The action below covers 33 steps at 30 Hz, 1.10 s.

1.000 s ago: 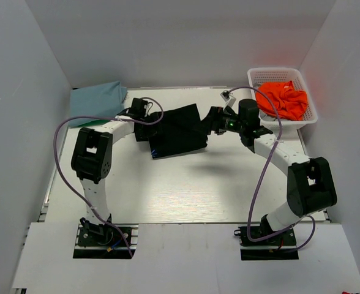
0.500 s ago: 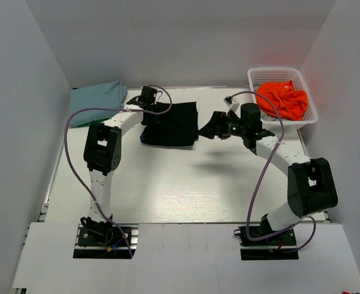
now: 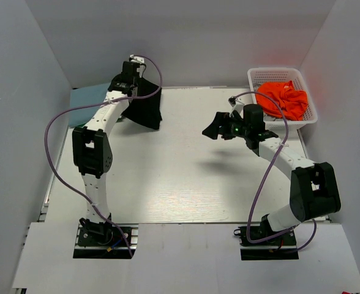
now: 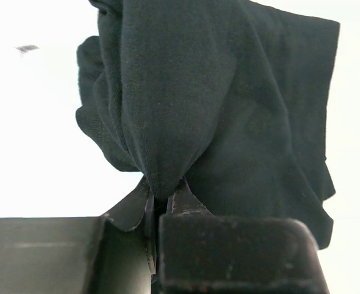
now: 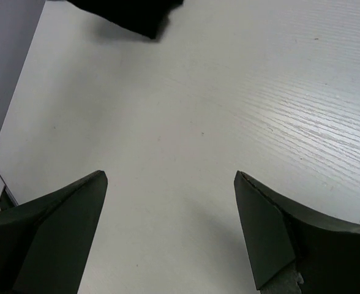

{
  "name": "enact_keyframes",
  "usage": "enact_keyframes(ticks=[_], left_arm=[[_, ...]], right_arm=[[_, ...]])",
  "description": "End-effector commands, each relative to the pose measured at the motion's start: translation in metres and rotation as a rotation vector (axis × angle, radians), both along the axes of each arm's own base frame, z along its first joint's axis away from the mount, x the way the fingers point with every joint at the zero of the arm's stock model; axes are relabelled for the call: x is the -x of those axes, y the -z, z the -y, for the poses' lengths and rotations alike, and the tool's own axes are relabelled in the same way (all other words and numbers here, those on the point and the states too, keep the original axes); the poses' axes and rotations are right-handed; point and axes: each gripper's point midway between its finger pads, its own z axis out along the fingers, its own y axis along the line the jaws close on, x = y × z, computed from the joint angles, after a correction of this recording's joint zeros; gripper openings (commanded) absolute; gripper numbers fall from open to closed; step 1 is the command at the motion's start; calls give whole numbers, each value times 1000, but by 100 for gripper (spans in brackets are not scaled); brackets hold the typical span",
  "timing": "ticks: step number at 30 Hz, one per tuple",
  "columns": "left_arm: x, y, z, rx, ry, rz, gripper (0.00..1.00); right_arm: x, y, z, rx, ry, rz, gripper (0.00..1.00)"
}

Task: Fold and stack the t-shirts
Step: Put the neatly folded tshirt into the corner of the board with the left arm

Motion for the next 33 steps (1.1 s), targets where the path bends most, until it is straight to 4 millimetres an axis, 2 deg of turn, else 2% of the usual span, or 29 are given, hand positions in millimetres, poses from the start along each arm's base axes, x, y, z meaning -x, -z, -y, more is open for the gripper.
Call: enact_keyframes(ticks=[1, 5, 6, 9, 13, 14, 15, 16, 17, 19, 20, 21, 24, 25, 27, 30, 33], left_arm=[[-4, -91, -30, -85, -7, 181, 0], [-9, -126, -47, -113, 22, 246, 0], [-9, -132, -44, -103, 39, 252, 0], [-13, -134, -55, -113, 30, 246, 0], [-16, -155, -72, -90, 35, 285, 0], [-14, -161, -68, -79, 54, 297, 0], [-13, -159, -73, -86, 62, 286, 0], [-11, -166, -80, -90, 61, 296, 0], [-11, -166, -77, -83, 78, 297, 0], [-8, -172, -90, -92, 66, 306, 0], [-11, -175, -86, -82, 86, 319, 0], [-8, -181, -91, -77, 89, 330, 0], [-11, -185, -98, -80, 106, 347, 0], [-13, -177, -100, -92, 132, 332, 0], [-14, -188, -114, -99, 106, 375, 0], [-21, -175, -135, -110, 87, 352, 0], [-24, -174, -159, -118, 68, 367, 0]], right_arm=[[-3, 0, 8, 30, 26, 23, 90], [-5, 5, 6, 31, 22, -6, 90], [-5, 7, 5, 28, 17, -15, 90], [-6, 6, -1, 10, -3, -35, 90], [-7, 0, -7, -17, -25, -43, 90], [-7, 1, -8, -18, -31, -49, 90], [-8, -1, -8, -20, -32, -50, 90], [-8, -1, -8, -20, -30, -49, 90], [-9, -2, -9, -26, -34, -52, 90], [-9, -5, -10, -29, -36, -48, 90], [-8, -5, -12, -33, -41, -53, 90], [-9, -7, -12, -33, -42, -49, 90], [-13, -7, -13, -35, -40, -57, 90], [-15, -7, -14, -36, -43, -57, 90], [-14, -5, -16, -42, -52, -68, 90], [-18, 0, -18, -44, -52, -89, 90], [-23, 1, -19, -42, -48, -99, 90]])
